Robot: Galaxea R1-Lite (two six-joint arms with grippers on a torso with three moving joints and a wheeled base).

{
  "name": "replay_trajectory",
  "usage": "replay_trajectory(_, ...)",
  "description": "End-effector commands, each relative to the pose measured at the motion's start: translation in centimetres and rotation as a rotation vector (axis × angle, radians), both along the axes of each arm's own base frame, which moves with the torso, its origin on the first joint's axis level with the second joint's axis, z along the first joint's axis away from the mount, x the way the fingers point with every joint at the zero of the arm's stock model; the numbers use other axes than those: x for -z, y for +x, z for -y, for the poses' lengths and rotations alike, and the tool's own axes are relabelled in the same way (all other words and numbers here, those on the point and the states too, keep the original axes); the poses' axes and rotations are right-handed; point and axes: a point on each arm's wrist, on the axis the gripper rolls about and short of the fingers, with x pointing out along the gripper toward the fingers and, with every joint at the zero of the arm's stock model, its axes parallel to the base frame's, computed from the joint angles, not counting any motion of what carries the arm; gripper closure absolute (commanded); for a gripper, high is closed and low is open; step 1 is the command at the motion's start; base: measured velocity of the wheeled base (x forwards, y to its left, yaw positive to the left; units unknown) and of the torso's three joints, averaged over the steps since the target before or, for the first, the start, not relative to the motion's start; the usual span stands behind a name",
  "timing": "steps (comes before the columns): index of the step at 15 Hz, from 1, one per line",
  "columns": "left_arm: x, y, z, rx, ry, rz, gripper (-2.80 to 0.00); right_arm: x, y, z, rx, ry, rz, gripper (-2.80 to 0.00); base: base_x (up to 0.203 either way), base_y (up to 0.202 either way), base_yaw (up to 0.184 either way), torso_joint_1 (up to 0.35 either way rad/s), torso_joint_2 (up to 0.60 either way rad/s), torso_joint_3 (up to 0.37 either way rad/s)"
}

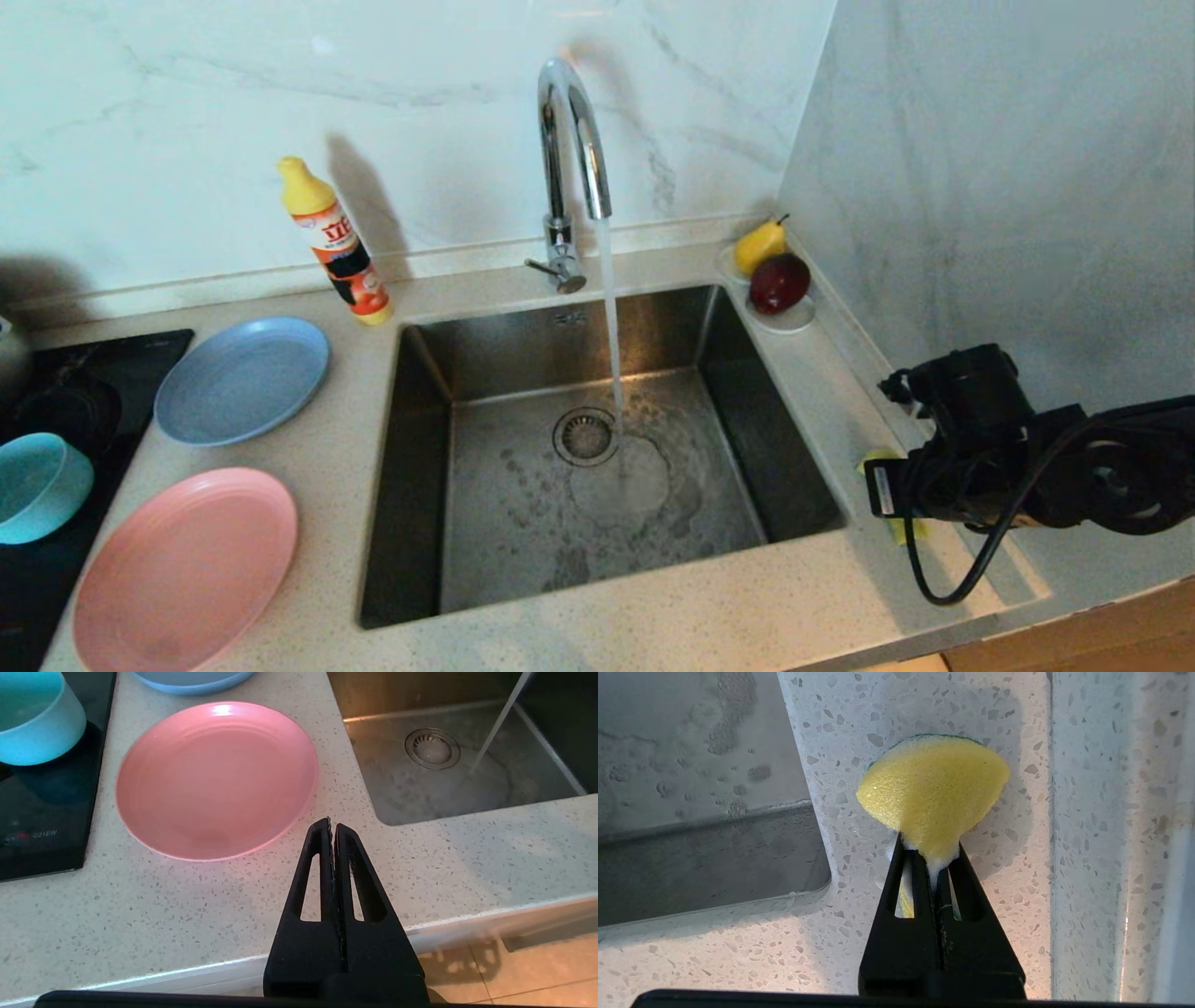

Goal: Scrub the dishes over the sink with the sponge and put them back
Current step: Pick up a bowl and the sponge

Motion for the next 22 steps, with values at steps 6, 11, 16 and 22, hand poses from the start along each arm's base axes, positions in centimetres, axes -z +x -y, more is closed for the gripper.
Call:
replay_trajectory(6,0.0,0.0,0.0,-0.001,0.001,-0.002,0.00,-0.9,0.6,-0.5,-0.005,0.011,0.028,-2.80,0.000,0.000,0.000,0.000,0.00,0.000)
replay_trajectory(11,0.0,0.0,0.0,0.001,0.001,-0.002,0.00,-0.7,0.6,-0.6,-0.005,0.006,0.022,-2.80,0.000,0.000,0.000,0.000,0.00,0.000)
replay_trajectory(16,0.0,0.0,0.0,-0.001,0.001,-0.002,0.00,-1.6,-0.6,-0.2,-0.004,0.000,0.014,-2.80,0.000,0.000,0.000,0.000,0.00,0.000)
replay_trajectory(22,0.0,0.0,0.0,0.000,0.001,-0.002,0.00,-1.2,-1.2,0.0,-0.006,-0.005,-0.003,-2.80,0.000,0.000,0.000,0.000,0.00,0.000)
